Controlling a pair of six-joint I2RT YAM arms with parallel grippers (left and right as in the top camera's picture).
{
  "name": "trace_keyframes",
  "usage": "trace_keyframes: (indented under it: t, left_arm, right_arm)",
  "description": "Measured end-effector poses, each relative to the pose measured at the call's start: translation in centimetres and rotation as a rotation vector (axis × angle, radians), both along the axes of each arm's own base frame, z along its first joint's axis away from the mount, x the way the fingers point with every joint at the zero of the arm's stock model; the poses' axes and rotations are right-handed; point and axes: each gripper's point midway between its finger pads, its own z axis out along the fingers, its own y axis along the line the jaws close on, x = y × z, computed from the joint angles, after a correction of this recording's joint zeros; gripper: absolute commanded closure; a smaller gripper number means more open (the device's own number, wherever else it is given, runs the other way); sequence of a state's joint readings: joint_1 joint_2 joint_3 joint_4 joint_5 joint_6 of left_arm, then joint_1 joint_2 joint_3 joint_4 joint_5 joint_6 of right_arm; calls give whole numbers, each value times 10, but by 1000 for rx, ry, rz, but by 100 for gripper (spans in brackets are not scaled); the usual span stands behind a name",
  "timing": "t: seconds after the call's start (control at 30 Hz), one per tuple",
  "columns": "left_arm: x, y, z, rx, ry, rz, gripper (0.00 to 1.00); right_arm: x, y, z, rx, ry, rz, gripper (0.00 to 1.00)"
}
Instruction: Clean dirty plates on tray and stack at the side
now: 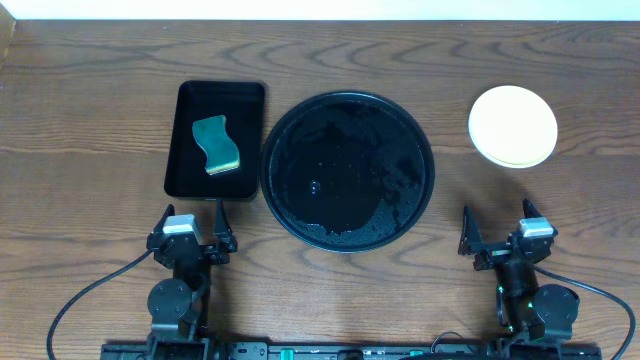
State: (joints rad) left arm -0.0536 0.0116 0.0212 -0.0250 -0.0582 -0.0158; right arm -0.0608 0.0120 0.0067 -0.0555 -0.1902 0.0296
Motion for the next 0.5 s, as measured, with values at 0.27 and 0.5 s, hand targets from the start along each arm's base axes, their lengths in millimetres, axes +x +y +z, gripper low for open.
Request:
trace_keyframes:
  t: [0.27, 0.5]
  left_arm:
    - [0, -1, 0, 17, 2, -9, 16]
    - [0, -3, 0, 41, 5, -24, 16]
  right_arm:
    - [0, 0, 0, 0, 0, 0, 1]
    - [0, 0, 0, 0, 0, 0, 1]
